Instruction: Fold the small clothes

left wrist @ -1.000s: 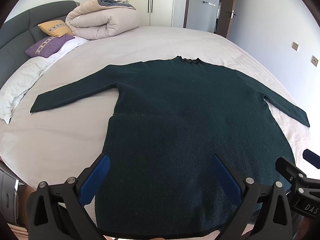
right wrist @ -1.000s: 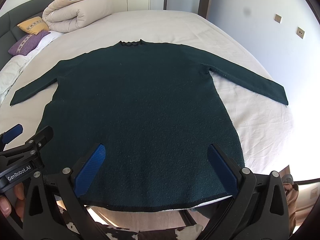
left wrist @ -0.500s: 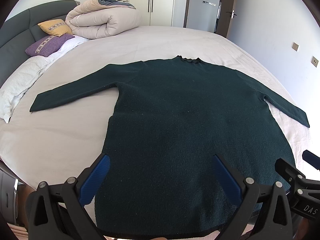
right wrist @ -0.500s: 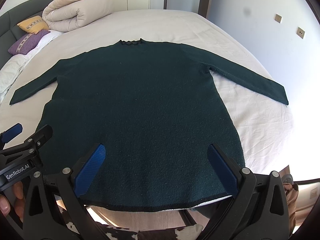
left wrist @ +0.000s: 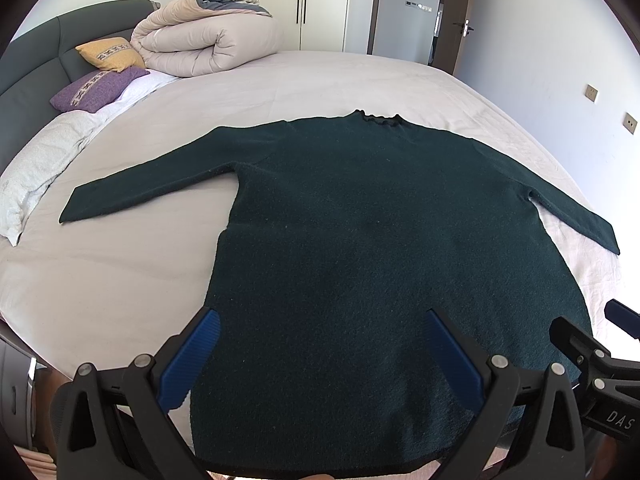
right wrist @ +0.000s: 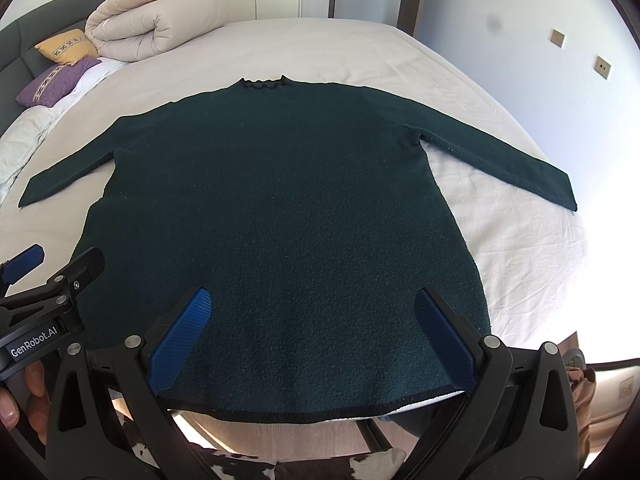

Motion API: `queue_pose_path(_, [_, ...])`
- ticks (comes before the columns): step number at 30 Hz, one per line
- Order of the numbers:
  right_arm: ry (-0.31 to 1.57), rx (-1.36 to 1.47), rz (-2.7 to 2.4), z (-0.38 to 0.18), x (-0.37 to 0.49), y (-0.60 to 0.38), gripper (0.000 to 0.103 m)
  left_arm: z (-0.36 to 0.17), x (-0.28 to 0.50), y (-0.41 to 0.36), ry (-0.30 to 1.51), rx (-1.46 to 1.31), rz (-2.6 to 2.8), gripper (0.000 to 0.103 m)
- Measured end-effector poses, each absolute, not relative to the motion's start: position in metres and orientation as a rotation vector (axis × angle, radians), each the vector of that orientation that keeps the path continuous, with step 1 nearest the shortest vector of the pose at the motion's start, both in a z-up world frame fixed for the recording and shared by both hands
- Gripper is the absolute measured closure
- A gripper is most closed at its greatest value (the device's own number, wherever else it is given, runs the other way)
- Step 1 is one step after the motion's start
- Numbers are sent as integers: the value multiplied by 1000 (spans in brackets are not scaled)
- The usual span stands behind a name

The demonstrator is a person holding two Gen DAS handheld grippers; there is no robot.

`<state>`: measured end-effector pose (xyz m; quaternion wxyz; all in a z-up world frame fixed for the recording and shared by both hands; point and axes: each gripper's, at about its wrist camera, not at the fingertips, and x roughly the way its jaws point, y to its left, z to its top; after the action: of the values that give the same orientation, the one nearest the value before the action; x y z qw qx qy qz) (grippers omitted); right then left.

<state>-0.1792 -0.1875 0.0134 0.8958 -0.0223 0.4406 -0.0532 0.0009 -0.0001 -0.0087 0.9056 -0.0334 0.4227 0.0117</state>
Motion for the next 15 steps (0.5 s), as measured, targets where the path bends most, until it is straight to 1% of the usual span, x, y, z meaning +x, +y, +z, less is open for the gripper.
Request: queue_pose_path(15, [919,-55,-109,11,-180,-186,0,-10,-2,2,875,-84,22,0])
